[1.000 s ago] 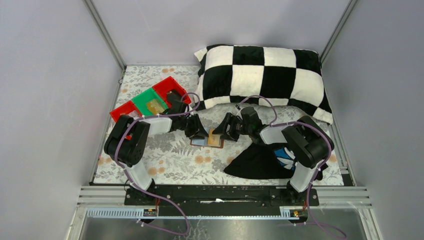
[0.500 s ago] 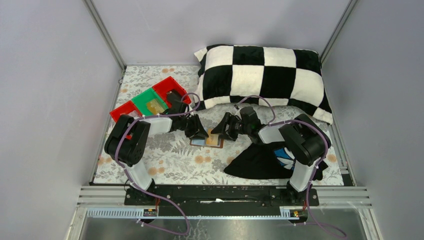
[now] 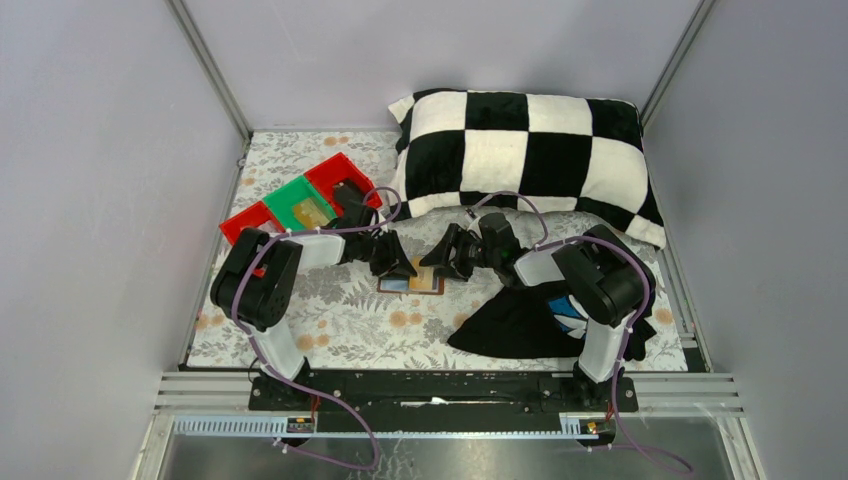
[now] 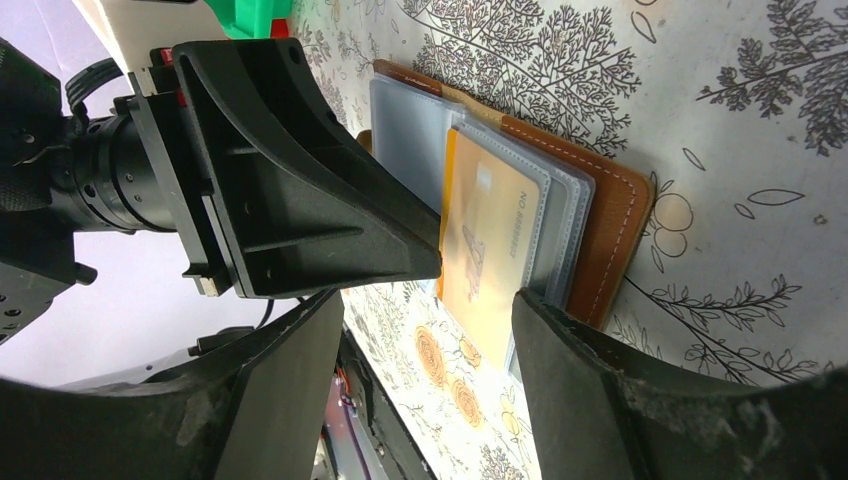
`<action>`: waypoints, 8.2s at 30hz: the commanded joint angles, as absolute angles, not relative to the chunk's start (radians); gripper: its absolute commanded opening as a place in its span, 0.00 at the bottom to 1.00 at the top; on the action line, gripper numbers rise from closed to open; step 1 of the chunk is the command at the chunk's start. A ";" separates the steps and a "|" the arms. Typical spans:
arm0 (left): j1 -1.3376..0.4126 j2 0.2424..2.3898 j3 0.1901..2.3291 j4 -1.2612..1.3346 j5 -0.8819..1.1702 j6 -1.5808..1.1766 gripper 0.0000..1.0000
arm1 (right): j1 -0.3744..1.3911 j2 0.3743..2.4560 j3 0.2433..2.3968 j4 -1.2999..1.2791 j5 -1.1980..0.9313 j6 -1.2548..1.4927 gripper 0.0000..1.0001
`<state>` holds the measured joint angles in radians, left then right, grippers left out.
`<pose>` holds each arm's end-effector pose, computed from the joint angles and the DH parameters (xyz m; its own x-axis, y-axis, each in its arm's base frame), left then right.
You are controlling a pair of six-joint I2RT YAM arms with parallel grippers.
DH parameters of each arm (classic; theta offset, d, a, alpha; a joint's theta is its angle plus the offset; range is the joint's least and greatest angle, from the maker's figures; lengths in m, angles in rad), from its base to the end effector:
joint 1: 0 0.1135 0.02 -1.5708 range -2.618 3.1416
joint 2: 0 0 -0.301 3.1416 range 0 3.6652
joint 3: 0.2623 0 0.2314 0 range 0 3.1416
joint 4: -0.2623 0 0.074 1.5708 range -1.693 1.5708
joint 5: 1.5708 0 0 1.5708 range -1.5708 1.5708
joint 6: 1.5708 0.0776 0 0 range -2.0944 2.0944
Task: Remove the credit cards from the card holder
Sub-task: Remove the credit card from the card holder, then place the credit card in the storage box, then remove the credit card from the card holder.
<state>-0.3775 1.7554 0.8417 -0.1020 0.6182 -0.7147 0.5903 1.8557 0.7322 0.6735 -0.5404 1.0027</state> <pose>0.2917 -0.1640 0.1525 -0.9796 -0.1861 -0.0752 -0.0764 0.6924 -0.7174 0.2951 0.2457 0.1657 -0.9212 0.2529 -0.2958 -0.1593 0.4486 0.8794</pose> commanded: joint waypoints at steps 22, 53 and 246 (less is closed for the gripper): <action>-0.369 1.710 0.853 -0.096 0.603 -0.692 0.00 | 0.609 1.897 0.721 0.686 -0.538 1.025 0.70; -0.247 1.609 0.811 -0.218 0.603 -0.578 0.00 | 0.617 1.839 0.901 0.534 -0.570 0.953 0.70; -0.331 1.585 0.776 -0.284 0.227 -0.654 0.35 | 0.667 1.897 0.835 0.596 -0.538 0.962 0.68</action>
